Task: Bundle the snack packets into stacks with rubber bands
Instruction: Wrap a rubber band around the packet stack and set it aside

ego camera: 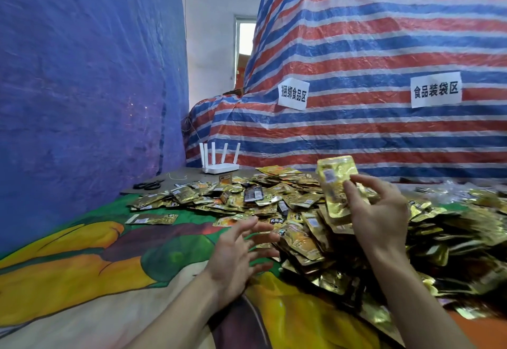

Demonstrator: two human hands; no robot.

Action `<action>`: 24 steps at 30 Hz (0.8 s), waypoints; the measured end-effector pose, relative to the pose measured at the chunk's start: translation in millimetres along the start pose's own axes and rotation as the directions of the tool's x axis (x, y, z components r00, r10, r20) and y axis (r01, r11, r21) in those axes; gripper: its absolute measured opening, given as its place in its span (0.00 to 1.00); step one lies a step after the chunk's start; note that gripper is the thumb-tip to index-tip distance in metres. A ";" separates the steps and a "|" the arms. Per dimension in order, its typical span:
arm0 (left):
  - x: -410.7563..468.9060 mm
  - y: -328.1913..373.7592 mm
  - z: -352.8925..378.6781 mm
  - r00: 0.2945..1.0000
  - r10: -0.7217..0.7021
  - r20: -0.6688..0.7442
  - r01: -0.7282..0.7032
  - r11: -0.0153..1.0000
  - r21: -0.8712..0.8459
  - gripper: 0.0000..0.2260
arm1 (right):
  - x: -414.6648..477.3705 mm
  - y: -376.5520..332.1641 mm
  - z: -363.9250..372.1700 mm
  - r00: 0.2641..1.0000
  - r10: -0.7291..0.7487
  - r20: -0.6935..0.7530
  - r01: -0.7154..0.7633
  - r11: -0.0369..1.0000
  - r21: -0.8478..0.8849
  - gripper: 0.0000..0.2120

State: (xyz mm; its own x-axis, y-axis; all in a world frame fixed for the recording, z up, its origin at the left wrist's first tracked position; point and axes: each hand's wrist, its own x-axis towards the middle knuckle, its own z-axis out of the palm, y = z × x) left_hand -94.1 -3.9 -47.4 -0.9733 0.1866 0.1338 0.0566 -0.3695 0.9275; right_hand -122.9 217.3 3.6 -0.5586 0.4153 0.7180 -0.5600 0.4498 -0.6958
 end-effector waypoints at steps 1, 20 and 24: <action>-0.1 0.1 -0.1 1.000 -0.002 0.006 0.002 1.000 0.003 0.23 | 3.1 6.4 -1.4 1.000 0.001 0.001 0.000 0.998 -0.068 0.10; 17.9 5.9 -2.4 0.874 0.437 -0.213 -0.153 0.663 0.733 0.10 | -21.9 -28.4 27.4 0.974 -0.093 0.207 0.190 0.832 -0.521 0.19; 32.5 40.3 -31.8 0.894 0.417 -0.166 -0.004 0.378 0.926 0.06 | -34.0 -47.9 68.2 0.834 -0.088 0.545 0.413 0.755 -0.509 0.20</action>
State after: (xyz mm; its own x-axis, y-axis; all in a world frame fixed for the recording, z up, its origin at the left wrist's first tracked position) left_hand -130.5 -41.6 -16.8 -0.8833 -0.1382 0.4481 0.2315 0.7025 0.6730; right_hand -118.9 127.7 11.3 -0.7499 -0.1243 0.6498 -0.3416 0.9138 -0.2195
